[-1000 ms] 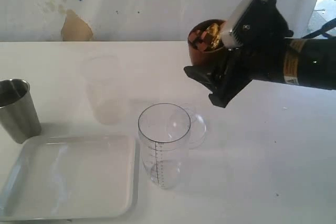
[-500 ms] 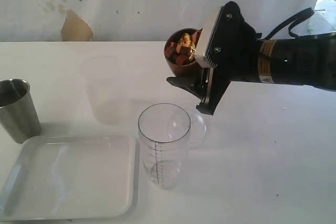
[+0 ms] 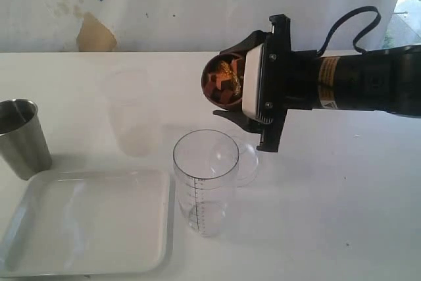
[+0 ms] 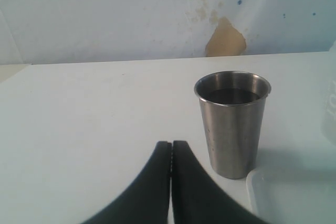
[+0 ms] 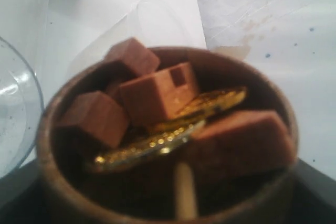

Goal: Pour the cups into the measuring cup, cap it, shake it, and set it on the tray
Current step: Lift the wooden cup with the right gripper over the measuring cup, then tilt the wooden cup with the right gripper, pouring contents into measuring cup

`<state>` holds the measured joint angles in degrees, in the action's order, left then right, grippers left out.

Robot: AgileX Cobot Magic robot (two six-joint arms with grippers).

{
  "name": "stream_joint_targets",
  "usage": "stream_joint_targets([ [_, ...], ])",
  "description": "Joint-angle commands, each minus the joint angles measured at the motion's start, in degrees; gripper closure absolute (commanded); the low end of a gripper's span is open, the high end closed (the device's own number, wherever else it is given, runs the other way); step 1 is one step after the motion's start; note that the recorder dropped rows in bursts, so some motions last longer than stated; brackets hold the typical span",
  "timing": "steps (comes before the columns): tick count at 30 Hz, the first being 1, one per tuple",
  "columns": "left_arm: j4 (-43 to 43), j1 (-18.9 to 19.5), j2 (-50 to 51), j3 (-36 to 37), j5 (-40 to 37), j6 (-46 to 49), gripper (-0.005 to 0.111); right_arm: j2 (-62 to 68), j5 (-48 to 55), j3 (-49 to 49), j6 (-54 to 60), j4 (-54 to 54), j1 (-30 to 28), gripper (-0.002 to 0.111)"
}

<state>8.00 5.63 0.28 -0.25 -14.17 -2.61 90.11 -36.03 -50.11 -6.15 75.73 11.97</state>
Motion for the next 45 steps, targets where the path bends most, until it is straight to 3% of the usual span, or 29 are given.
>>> stream_joint_targets([
  [1,-0.24,-0.12,-0.28,0.25,0.44,-0.13,0.106,-0.31,-1.06,-0.63,3.58,-0.46,0.01,0.108],
  [11,-0.24,-0.12,-0.28,0.25,0.44,-0.13,0.106,-0.31,-0.79,-0.63,7.96,-0.46,1.19,0.108],
  [25,-0.24,-0.12,-0.28,0.25,0.44,-0.13,0.106,-0.31,6.89,-0.76,27.24,-0.57,2.99,0.108],
  [33,-0.24,-0.12,-0.28,0.25,0.44,-0.13,0.106,-0.31,6.17,-1.91,29.16,-1.11,3.98,0.108],
  [38,-0.24,-0.12,-0.28,0.25,0.44,-0.13,0.106,-0.31,11.83,-1.91,36.92,-0.99,7.49,0.108],
  [45,-0.24,-0.12,-0.28,0.25,0.44,-0.13,0.106,-0.31,11.21,-1.80,42.67,-0.99,7.59,0.108],
])
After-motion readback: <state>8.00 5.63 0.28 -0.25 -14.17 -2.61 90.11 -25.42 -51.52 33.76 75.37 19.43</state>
